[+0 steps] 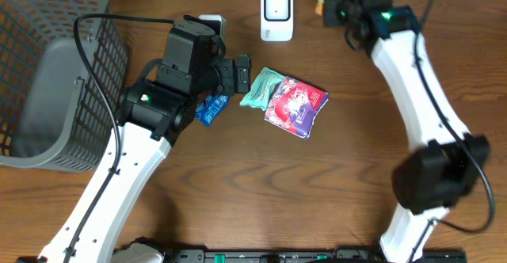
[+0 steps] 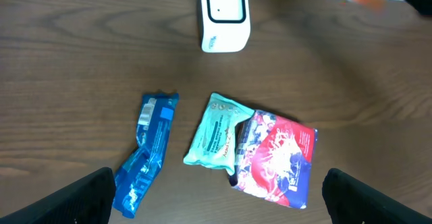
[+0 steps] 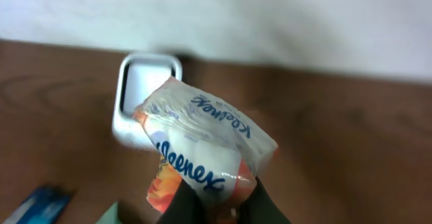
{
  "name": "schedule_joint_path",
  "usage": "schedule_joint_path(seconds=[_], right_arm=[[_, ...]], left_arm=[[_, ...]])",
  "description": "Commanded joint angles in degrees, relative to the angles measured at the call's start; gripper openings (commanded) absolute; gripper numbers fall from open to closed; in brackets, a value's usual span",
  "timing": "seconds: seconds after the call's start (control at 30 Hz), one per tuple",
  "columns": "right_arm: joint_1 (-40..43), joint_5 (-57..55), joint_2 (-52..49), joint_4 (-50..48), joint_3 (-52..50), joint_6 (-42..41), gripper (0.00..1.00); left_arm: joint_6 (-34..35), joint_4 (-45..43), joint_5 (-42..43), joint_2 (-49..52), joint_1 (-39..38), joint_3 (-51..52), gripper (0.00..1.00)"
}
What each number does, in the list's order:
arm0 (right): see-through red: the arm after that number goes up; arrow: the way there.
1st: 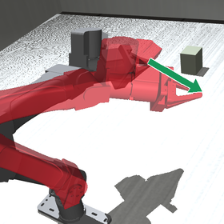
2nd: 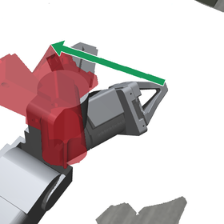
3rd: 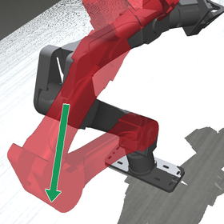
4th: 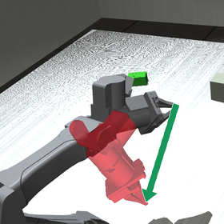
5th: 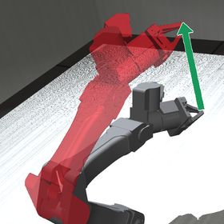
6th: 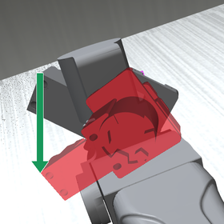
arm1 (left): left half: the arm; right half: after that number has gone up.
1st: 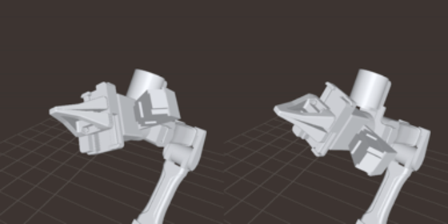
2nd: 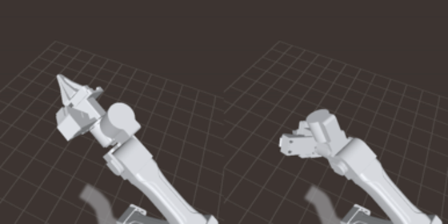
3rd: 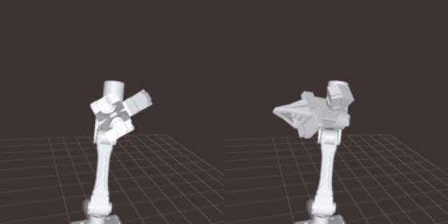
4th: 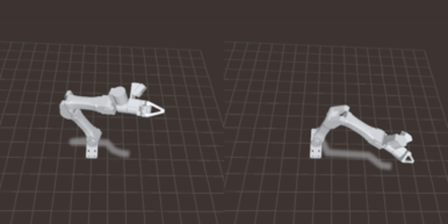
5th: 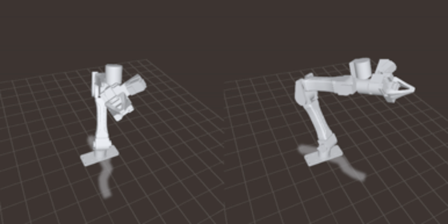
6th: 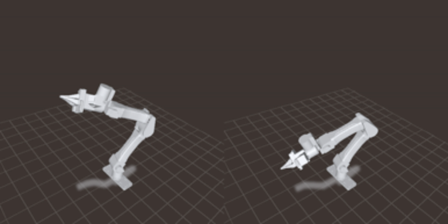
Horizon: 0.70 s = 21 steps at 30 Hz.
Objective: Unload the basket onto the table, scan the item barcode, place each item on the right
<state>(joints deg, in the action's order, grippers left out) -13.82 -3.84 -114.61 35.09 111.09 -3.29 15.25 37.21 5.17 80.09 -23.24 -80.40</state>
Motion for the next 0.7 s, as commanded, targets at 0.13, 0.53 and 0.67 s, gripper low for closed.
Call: schedule_joint_path(seconds=[0.13, 0.53, 0.67], right_arm=[[-6.0, -8.7, -11.5, -11.5, 6.4, 33.6, 0.01], [-10.6, -22.2, -23.6, -28.1, 6.4, 51.1, 0.01], [-10.6, -21.9, -24.3, -28.3, 6.4, 49.3, 0.01]], left_arm=[[0.3, 0.1, -0.7, 0.2, 0.2, -1.1, 0.98], [0.3, 0.1, -0.7, 0.2, 0.2, -1.1, 0.98], [0.3, 0.1, -0.7, 0.2, 0.2, -1.1, 0.98]])
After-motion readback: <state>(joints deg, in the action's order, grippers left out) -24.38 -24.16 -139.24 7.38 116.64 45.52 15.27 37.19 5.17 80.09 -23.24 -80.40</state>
